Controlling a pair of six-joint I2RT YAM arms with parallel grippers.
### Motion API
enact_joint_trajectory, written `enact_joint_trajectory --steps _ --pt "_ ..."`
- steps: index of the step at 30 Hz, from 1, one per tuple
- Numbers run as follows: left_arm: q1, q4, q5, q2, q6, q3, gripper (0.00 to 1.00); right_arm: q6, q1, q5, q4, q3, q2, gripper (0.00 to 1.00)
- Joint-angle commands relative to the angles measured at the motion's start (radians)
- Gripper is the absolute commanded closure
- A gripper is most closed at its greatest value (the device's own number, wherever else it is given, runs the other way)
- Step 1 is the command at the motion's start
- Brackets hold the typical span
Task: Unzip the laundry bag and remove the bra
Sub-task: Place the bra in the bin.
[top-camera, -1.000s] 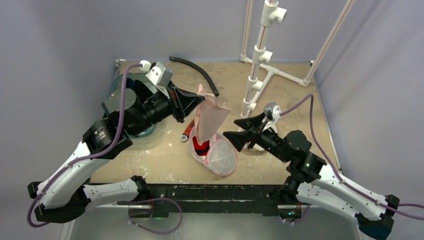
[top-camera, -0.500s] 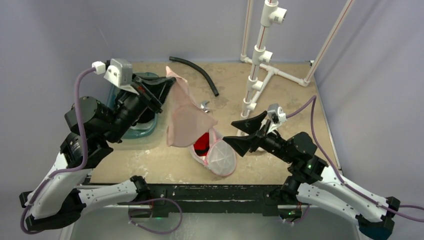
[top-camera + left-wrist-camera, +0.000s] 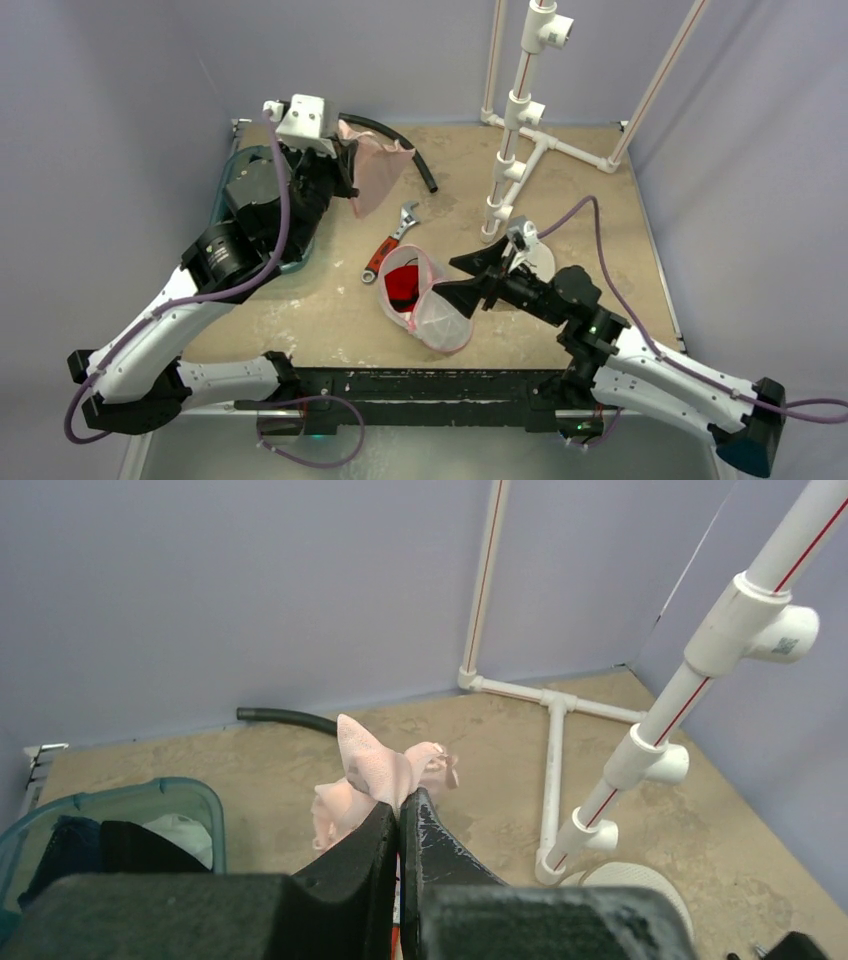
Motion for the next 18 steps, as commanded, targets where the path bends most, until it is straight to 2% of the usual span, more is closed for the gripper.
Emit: enact_joint_trajectory --steps 1,5,7,9,13,15,18 --pt "0.005 0.084 0.066 -0.04 -0.013 0.04 1.0 0.106 -0.005 -0.073 0.219 -0.044 0.066 0.19" --pt "0.005 0.093 0.157 -0.024 -0.068 0.106 1.0 0.203 -0.021 -0.091 0.426 -0.072 0.093 0.16" --pt "0.004 0.098 0.203 -0.013 -0.093 0.139 1.0 0.254 -0.045 -0.094 0.51 -0.078 0.099 0.12" --pt "0.005 0.106 0.238 -0.006 -0.114 0.174 1.0 0.312 -0.085 -0.103 0.576 -0.081 0.107 0.03" --pt "0.004 0.121 0.312 0.012 -0.147 0.226 1.0 0.477 -0.211 -0.17 0.719 -0.106 0.162 0.02" --pt "0.005 0.124 0.345 0.022 -0.159 0.249 1.0 0.604 -0.274 -0.248 0.881 -0.145 0.228 0.02" --pt "0.004 0.131 0.384 0.031 -0.172 0.269 1.0 0.875 -0.33 -0.341 1.288 -0.203 0.426 0.02"
